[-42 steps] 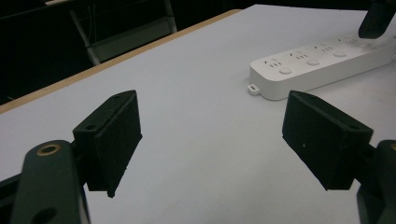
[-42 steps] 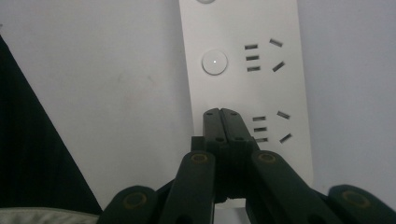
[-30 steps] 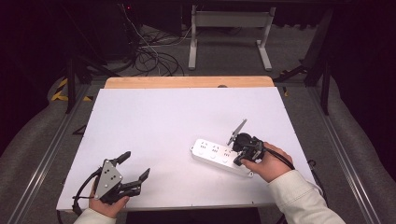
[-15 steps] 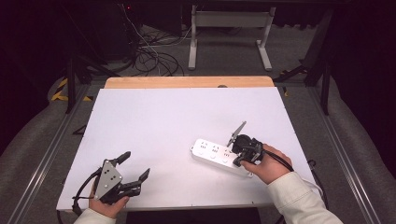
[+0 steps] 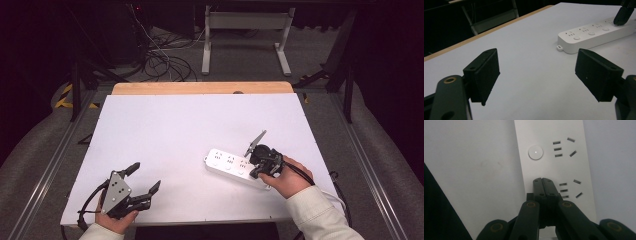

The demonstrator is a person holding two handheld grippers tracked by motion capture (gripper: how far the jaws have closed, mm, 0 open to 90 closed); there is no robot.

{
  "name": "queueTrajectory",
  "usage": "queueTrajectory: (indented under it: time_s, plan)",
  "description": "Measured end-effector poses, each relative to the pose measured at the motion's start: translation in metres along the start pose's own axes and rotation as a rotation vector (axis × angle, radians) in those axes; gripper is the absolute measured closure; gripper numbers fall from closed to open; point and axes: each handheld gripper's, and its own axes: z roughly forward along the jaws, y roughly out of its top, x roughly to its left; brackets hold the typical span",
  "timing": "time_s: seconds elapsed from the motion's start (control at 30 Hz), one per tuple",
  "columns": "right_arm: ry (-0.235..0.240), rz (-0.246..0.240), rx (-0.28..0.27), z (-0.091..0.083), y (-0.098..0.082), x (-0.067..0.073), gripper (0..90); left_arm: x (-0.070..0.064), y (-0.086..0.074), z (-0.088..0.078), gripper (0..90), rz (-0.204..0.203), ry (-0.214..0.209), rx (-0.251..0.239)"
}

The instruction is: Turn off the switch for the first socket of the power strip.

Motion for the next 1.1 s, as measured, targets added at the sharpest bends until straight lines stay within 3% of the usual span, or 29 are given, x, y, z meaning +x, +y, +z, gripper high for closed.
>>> queueTrajectory:
  time_s: [0.57, 0.67, 0.7, 0.73, 0.77, 0.87, 1.1]
  plan:
    - [-0.011, 0.016, -0.003, 0.001, -0.001, 0.002, 90.0, 0.000, 0.000, 0.001, 20.0, -0.002, -0.001, 0.002]
    - [-0.023, -0.011, -0.009, 0.000, -0.002, 0.003, 90.0, 0.000, 0.000, 0.001, 20.0, -0.003, 0.000, 0.002]
    - [-0.024, -0.017, -0.023, -0.002, -0.001, 0.004, 90.0, 0.001, 0.000, 0.001, 20.0, -0.004, 0.001, 0.000]
    - [-0.019, -0.021, -0.082, -0.011, -0.001, 0.005, 90.0, 0.001, 0.000, 0.001, 20.0, -0.003, 0.001, 0.000]
    - [-0.019, -0.021, -0.082, -0.011, -0.001, 0.005, 90.0, 0.001, 0.000, 0.001, 20.0, -0.003, 0.003, 0.001]
    - [-0.013, -0.021, -0.158, -0.025, -0.001, 0.007, 90.0, 0.000, 0.000, 0.001, 20.0, -0.005, 0.002, 0.001]
    - [-0.039, -0.034, -0.197, -0.040, 0.000, 0.011, 90.0, 0.000, 0.000, 0.000, 20.0, -0.005, 0.002, 0.001]
